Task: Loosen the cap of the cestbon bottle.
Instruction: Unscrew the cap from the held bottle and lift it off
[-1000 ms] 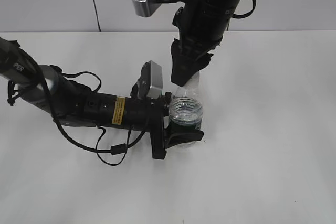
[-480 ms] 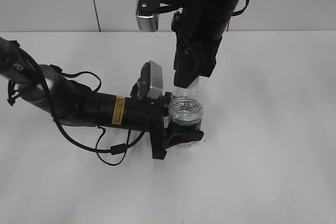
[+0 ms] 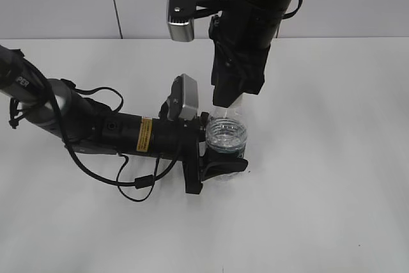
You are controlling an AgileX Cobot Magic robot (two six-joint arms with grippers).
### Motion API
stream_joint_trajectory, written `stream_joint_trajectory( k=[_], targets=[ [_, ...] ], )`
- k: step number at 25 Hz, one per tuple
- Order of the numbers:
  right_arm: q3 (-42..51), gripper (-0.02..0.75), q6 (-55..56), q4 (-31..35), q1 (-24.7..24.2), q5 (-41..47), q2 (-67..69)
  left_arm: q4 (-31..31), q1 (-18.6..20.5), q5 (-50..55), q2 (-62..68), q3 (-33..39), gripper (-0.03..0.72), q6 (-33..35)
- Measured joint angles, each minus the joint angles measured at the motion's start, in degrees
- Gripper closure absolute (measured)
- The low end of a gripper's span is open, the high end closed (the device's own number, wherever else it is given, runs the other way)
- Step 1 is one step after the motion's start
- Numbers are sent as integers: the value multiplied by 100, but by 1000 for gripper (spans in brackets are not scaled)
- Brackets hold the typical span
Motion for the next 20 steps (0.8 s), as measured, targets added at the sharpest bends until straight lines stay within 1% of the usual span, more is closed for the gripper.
stream_joint_trajectory(
  k=[6, 10, 14, 20],
  targets=[
    [0, 439, 103, -17, 0, 0, 0, 0, 0, 0, 0, 0, 283, 0],
    [0, 420, 271, -45, 0, 0, 0, 0, 0, 0, 0, 0, 283, 0],
    [6, 389, 467, -190, 6, 46, 13, 6, 0, -2, 0, 0, 283, 0],
    [6, 322, 737, -136, 6, 51, -38, 23, 0, -7, 0, 0, 283, 0]
  ],
)
